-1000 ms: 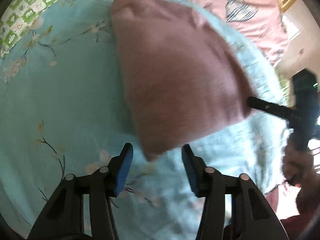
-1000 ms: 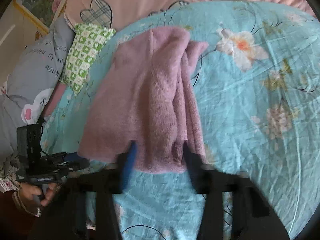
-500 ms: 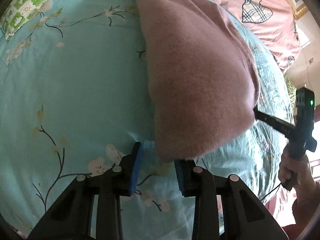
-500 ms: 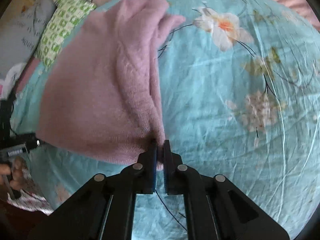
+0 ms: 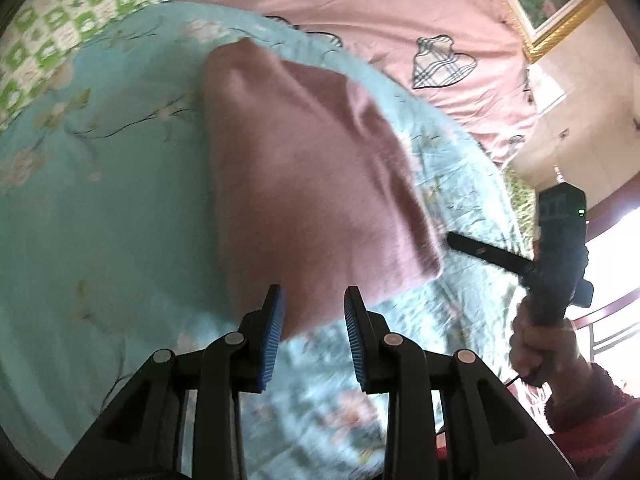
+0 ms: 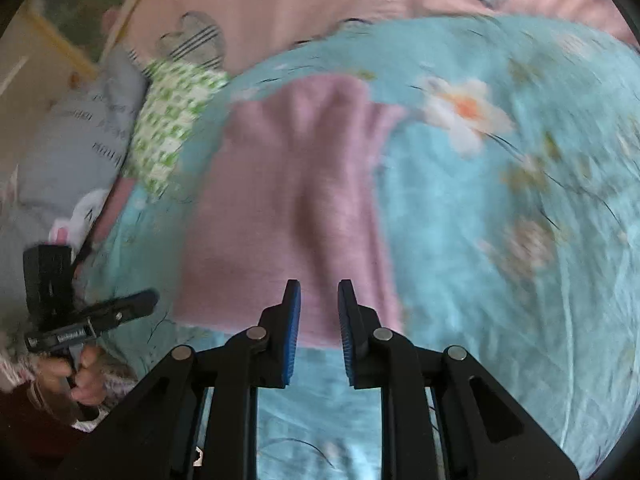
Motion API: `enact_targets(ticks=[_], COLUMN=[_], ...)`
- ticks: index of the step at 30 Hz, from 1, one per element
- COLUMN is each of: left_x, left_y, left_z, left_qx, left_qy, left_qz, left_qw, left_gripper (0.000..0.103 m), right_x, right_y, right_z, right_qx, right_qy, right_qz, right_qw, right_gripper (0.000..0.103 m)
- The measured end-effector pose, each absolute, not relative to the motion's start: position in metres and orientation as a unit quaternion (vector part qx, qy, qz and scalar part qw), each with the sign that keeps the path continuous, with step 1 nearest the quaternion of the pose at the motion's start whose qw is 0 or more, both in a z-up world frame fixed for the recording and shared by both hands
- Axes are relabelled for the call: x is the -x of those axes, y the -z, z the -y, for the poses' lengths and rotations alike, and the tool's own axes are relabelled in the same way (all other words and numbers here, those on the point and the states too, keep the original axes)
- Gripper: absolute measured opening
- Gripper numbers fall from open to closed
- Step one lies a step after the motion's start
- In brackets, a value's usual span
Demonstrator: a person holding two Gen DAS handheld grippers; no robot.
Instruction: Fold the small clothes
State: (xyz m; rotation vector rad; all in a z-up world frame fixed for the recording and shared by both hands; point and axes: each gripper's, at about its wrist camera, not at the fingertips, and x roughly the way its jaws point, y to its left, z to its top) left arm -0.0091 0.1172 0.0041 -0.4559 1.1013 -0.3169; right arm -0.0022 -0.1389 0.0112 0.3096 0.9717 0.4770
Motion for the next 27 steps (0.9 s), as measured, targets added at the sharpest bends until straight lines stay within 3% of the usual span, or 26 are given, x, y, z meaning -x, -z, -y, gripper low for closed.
enact_targets(ticks=[5,8,14,16,24,27], left_x=[-0.007,-0.015,-0.012,-0.004,0.036,0.044], left_y=[0.036,0.066,0.058,0.054,0.036,0.032], left_z=[-0.098,-0.099,-0.097,-0.098,-0.099,-0.093], left_qx=[0.217,0.223,0.2,0.19,0.186,0.176], left_qy=[0.168,0.15,0.157,0.157,0.153,0.142], left_qz=[-0.534,-0.559,-0.559,-0.559,-0.54,-0.537], left_qw=[0.8,0.785,0.789,0.792,0.807,0.813], left_gripper=[0.029,0.018,0.019,0.021,0.051,0.054], right_x=[-0.024,-0.037,-0.034,-0.028,0.01,0.023], right_y=[0.02,0.053,0.057,0.06,0.037,0.028], right_z=[0.116,0.123,0.136,0.158,0.163,0.155], right_qx=[-0.103,-0.106,-0.127,-0.163,-0.163,-0.154], right_qy=[-0.206,-0.192,-0.199,-0.196,-0.185,-0.19], right_qz=[-0.499,-0.524,-0.513,-0.513,-0.49,-0.477], right_qw=[0.836,0.823,0.825,0.819,0.836,0.844], right_gripper=[0.02,0.009,0.001,0.0,0.004,0.007])
